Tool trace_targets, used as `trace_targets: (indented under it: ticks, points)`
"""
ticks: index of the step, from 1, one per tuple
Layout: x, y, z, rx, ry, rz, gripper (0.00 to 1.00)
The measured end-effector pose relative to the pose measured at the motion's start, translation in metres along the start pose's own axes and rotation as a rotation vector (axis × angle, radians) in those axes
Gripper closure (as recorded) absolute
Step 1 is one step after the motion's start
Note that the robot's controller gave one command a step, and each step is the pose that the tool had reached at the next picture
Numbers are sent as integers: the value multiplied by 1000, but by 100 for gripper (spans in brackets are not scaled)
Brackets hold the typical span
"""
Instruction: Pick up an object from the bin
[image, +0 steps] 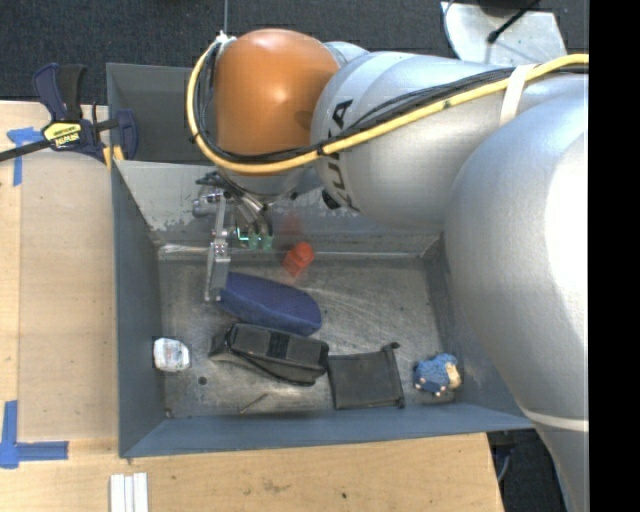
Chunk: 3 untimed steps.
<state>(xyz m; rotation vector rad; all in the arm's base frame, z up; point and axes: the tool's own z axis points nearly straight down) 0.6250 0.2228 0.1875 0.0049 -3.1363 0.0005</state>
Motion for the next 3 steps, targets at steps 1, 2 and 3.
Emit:
trace_targets:
  ticks: [1, 2, 3]
  points:
    - [30, -62, 96, -2, -4, 578, 0]
    - [29, -62, 94, -3, -8, 577, 100]
    - [13, -70, -63, -7, -16, 519, 100]
